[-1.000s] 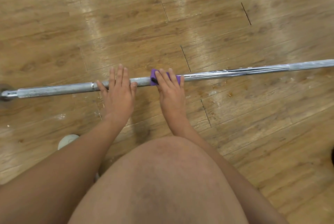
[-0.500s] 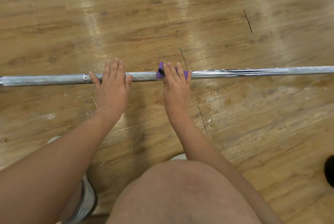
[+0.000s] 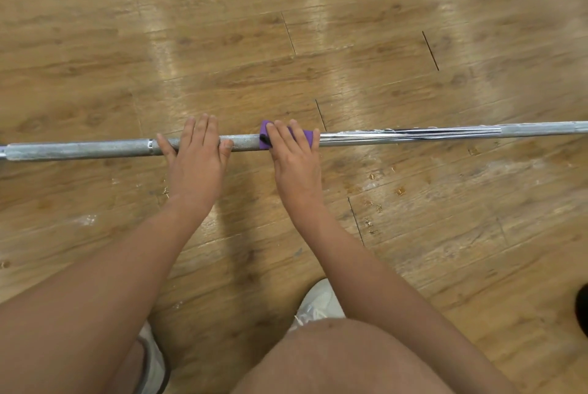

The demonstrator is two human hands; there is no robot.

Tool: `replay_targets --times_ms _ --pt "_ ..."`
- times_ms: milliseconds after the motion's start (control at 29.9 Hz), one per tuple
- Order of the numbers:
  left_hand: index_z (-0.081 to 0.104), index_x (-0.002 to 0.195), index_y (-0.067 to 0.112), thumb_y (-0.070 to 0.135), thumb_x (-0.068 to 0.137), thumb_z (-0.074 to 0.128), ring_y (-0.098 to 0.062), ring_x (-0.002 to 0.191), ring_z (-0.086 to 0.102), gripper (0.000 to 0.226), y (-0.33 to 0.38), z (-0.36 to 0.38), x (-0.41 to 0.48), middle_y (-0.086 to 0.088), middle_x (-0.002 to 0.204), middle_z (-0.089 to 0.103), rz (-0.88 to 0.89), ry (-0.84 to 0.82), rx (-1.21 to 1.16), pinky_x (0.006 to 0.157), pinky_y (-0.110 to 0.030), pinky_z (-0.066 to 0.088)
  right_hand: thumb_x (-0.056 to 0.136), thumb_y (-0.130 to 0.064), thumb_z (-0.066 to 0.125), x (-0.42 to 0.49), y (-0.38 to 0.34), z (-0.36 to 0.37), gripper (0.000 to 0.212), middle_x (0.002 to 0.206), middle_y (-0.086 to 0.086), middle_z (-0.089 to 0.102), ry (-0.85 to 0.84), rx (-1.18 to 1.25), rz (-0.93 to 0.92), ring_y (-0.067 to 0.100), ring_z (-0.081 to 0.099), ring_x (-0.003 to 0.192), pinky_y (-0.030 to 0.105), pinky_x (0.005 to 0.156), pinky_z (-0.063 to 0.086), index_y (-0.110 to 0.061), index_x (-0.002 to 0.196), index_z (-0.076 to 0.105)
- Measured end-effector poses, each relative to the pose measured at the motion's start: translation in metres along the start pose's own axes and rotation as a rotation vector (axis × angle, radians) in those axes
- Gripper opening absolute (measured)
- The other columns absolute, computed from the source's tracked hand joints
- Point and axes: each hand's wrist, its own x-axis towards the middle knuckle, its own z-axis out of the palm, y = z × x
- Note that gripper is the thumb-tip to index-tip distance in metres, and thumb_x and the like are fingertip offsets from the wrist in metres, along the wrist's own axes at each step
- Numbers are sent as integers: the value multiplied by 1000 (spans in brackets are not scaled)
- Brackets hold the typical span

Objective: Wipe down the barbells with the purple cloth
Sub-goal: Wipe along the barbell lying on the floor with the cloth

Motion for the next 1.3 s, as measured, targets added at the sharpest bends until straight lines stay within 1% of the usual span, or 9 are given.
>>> replay_targets --times_ms 167,268,401,502,669,769,1004,1204,1305 --pt "24 158 13 41 109 19 -21 155 8 57 3 2 -1 -1 167 20 4 27 -10 117 -68 -4 98 -14 62 4 12 -12 48 143 -2 56 -93 -80 -138 25 46 138 56 118 26 -15 145 52" --pt "23 159 14 35 110 25 -22 156 7 54 12 10 -7 0 168 18 -19 103 -83 116 -68 -3 98 -10 61 2 23 -14 51 148 1 53 -122 -63 -204 24 43 141 53 120 20 -14 147 49" --pt "30 156 11 8 97 55 -27 152 24 64 47 14 -16 -7 165 25 237 171 -181 116 -68 19 95 -11 43 0 25 -27 56 157 7 42 -239 22 -232 26 30 150 56 123 10 -8 151 43" --pt "32 155 14 6 82 61 -31 151 24 80 72 9 -10 -9 164 27 348 90 -152 115 -61 31 89 -18 36 3 32 -57 67 163 7 33 -338 54 -245 24 20 154 57 123 3 -7 154 36" --pt "21 158 28 32 87 69 -47 149 13 86 120 -4 -4 -11 164 23 208 -211 162 116 -55 24 84 -14 48 -22 53 -118 64 159 8 39 -371 -2 -4 26 21 153 57 123 5 -6 148 46" --pt "26 156 20 29 89 69 -46 148 15 80 136 -14 -5 -14 161 28 168 -233 218 115 -59 26 87 -12 56 -58 50 -160 62 160 7 38 -504 -15 83 25 17 154 56 124 6 -8 148 47" --pt "26 153 8 10 94 59 -37 147 22 68 156 -11 -11 -17 157 31 75 -264 225 110 -58 32 95 -15 47 -113 46 -234 62 167 3 22 -800 77 134 20 -4 156 49 124 -11 -11 155 33" --pt "15 158 5 12 97 55 -29 153 12 73 165 -8 1 -11 166 16 -28 -333 161 118 -60 20 97 -22 42 -60 91 -249 63 167 5 21 -869 55 87 22 -4 156 47 124 -9 -11 158 27" --pt "5 160 7 17 95 63 -26 155 5 87 168 -7 0 -8 169 5 -71 -382 153 121 -59 16 98 -28 39 -20 124 -245 64 167 5 19 -915 8 66 22 -5 156 47 124 -7 -11 158 23"
